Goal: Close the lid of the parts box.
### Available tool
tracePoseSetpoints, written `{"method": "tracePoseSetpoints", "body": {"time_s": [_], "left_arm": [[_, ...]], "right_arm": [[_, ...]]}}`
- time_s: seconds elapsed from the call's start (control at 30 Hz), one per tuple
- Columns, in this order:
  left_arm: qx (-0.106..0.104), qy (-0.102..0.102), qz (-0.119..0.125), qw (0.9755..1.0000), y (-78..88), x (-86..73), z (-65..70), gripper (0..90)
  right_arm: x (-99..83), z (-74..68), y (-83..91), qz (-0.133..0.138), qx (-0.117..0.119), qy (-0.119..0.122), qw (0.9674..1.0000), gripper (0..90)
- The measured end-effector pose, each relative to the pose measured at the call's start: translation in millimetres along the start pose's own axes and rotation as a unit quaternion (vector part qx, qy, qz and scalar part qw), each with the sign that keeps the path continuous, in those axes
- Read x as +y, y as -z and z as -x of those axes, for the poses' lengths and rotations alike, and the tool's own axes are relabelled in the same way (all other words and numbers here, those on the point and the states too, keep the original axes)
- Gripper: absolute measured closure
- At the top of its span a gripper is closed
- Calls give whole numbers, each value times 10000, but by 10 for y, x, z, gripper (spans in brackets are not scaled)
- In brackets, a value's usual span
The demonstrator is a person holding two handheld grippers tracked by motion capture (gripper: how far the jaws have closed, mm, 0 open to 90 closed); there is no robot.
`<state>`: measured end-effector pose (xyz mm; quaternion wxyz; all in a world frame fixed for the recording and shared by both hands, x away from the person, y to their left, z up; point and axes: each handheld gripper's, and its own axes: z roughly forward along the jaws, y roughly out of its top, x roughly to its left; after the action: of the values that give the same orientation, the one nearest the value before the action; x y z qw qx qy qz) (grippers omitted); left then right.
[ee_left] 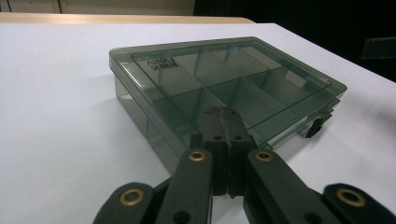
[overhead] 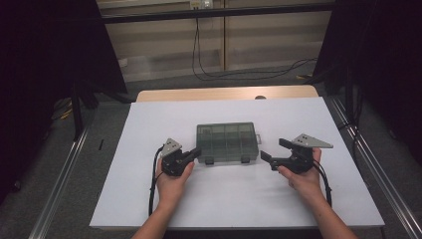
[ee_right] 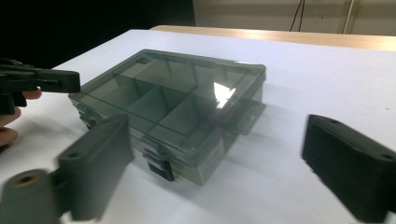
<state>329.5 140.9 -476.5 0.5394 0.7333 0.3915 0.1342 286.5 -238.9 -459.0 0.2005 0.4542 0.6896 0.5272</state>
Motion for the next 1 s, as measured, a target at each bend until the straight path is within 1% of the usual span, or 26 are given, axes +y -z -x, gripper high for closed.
{"method": "tracePoseSetpoints", "body": {"time_s": [0.03,0.13,0.17,0.43,0.57,0.73,0.8,1.0], "left_arm": [[-1,0,0,10000,0,0,0,900],[2,0,5,10000,-1,-1,1,900],[2,1,2,10000,0,0,1,900],[10,-3,7,10000,0,-1,4,900],[16,0,6,10000,0,-1,5,900],[22,-23,-10,10000,1,0,4,900],[21,-23,-12,10000,1,0,4,900],[29,-38,-24,10000,2,1,5,900]], "right_arm": [[-4,24,18,21,7,-19,10000,0],[-9,84,85,93,-38,-54,9999,0],[-11,101,104,105,-84,-43,9999,0],[-56,238,263,125,-263,-91,9995,0],[-74,274,336,120,-321,-63,9994,0],[-101,326,432,137,-401,-104,9990,0],[-113,347,465,134,-436,-75,9989,0],[-155,382,558,105,-478,-73,9988,0]]}}
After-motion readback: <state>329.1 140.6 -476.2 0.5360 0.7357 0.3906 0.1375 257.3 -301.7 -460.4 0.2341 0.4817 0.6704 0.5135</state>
